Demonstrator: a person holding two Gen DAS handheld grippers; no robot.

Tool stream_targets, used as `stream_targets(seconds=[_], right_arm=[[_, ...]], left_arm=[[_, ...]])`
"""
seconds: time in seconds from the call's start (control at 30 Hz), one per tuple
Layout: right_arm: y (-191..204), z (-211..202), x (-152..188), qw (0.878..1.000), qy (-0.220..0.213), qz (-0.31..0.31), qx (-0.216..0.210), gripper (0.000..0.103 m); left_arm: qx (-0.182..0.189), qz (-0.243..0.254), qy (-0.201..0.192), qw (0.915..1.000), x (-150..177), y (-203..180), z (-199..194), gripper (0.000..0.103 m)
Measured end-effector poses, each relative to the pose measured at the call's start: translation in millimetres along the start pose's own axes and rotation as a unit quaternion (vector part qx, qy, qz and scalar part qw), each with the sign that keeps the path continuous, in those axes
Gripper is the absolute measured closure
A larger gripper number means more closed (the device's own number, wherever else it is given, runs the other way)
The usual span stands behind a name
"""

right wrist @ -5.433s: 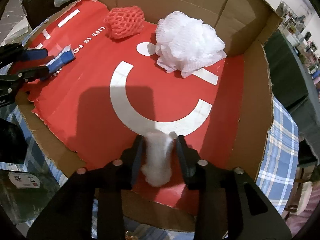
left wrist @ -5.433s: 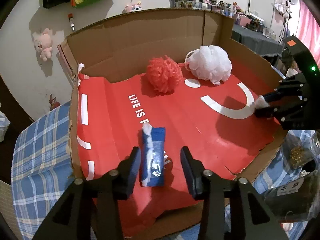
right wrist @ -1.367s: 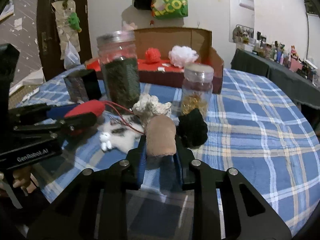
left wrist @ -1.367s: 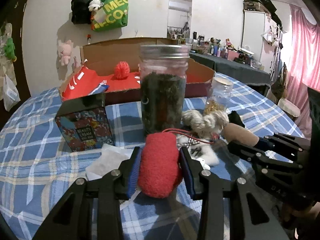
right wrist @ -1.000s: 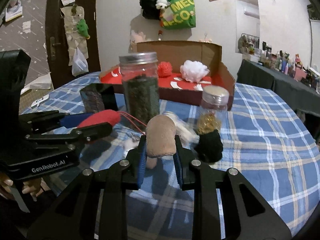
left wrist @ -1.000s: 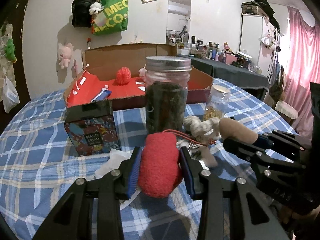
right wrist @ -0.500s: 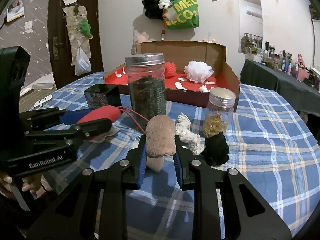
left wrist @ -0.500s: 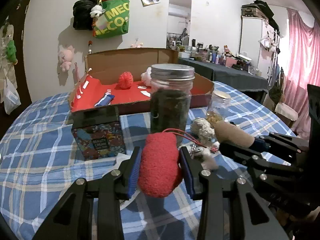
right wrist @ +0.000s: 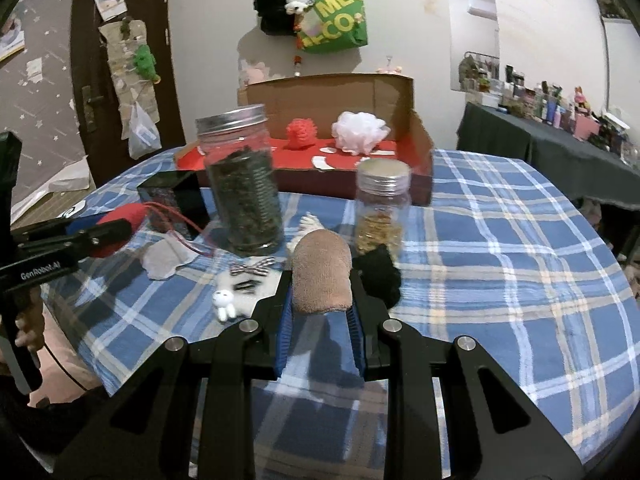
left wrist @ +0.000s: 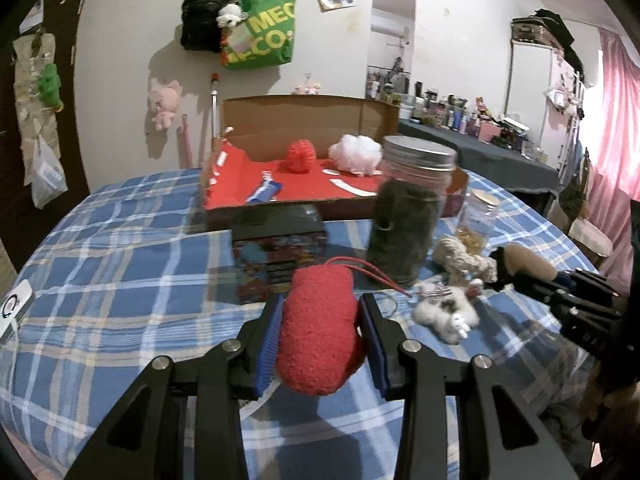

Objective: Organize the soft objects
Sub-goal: 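Lift the tan disc and red sponge and carry them into the cardboard box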

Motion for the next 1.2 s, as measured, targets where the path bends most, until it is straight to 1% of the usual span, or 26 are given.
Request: stream_targets(seconds=[0.27, 0.4, 0.57, 0.67, 0.77, 0.83, 0.97, 1.07, 1.2], right_arm=[[-22, -2, -1, 1.0, 0.007, 0.017, 0.013, 0.08], [-31, -3, -2, 0.999, 0.012, 0.024, 0.019, 0.08], [-43, -1, -5, 0.999, 0.018, 0.033, 0.024, 0.08], [-52, 2, -8, 0.999, 0.027, 0.033, 0.024, 0.08], [-61, 10, -13, 0.998, 0.043, 0.033, 0.013, 0.08], [-69, 17, -17, 0.998, 0.054, 0.034, 0.0, 0.08], [-84, 29, -25, 0.997, 0.07, 0.037, -0.016, 0.08], [-95, 39, -32, 0.996, 0.077, 0.045, -0.031, 0.08], [-109, 51, -43, 0.995, 0.085, 0.042, -0.043, 0.08]], left_arm=[[-0.02, -0.033, 0.013, 0.9992, 0, 31, -1, 0.062], [-0.017, -0.057, 0.021, 0.998, 1, 49, -1, 0.062], [-0.037, -0.071, 0.025, 0.9965, -1, 71, 0, 0.062], [-0.047, -0.072, 0.035, 0.9957, -1, 84, 6, 0.062], [-0.054, -0.06, 0.044, 0.9957, -3, 93, 15, 0.062], [-0.05, -0.046, 0.048, 0.9965, -5, 95, 21, 0.062], [-0.049, -0.008, 0.054, 0.9973, -14, 99, 30, 0.062], [-0.041, 0.015, 0.053, 0.9976, -23, 103, 38, 0.062], [-0.017, 0.04, 0.053, 0.9976, -35, 108, 48, 0.062]])
Point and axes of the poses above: each gripper's, at about its wrist camera, not at the fingertips, and z roughly the way its jaws point, y to its left, x to its underside, the point moved 1 cm from there along z, roughly the way its jaws point, and after that the axes turned 2 degrees about y, right-handed, at the moved point
